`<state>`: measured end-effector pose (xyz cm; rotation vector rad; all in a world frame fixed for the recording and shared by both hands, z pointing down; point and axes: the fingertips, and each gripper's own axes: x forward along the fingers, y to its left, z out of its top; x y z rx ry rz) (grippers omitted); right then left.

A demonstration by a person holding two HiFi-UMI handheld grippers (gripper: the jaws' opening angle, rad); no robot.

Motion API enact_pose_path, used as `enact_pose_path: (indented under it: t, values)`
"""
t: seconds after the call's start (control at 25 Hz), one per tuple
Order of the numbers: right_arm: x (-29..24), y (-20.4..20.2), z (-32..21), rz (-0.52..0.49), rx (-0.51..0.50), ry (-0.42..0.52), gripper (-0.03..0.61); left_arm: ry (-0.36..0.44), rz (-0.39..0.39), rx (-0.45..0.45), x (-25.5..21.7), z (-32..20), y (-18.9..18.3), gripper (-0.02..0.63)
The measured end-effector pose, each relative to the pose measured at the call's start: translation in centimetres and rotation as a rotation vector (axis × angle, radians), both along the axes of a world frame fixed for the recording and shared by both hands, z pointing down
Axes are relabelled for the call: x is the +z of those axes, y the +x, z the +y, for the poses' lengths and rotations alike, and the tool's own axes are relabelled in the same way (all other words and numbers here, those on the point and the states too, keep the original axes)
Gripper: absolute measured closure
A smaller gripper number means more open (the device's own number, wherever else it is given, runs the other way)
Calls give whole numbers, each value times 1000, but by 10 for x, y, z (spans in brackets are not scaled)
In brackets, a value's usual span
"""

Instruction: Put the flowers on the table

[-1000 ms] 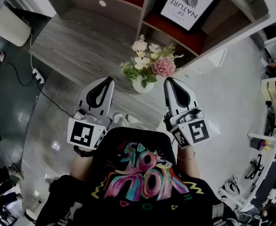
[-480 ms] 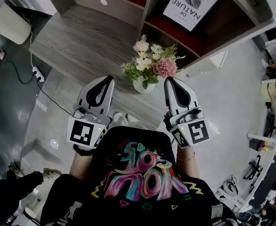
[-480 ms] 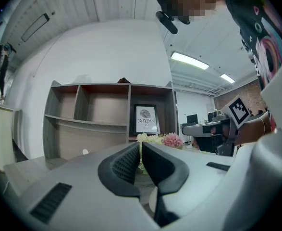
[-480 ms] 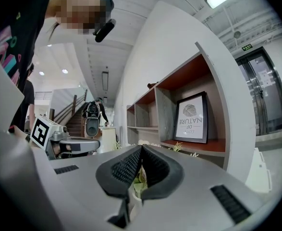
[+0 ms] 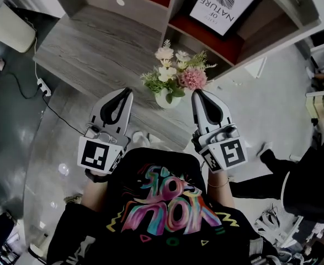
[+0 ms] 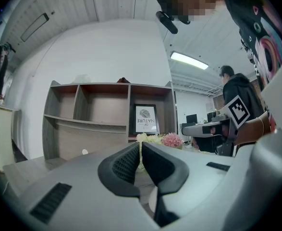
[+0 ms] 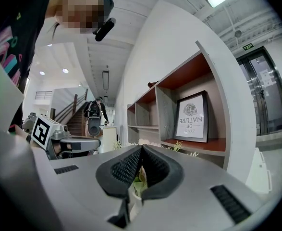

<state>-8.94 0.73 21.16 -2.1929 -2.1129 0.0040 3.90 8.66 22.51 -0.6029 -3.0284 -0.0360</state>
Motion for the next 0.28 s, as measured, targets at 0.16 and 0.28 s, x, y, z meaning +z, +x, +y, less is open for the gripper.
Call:
enact_pose_path:
  t: [0.16, 0.28]
  values:
    - [1, 0, -1, 2, -3, -1, 564, 0, -9, -4, -1, 0, -1, 580]
    - [1, -1, -2, 2, -2, -2, 563, 5, -22, -9, -3, -1, -2, 580]
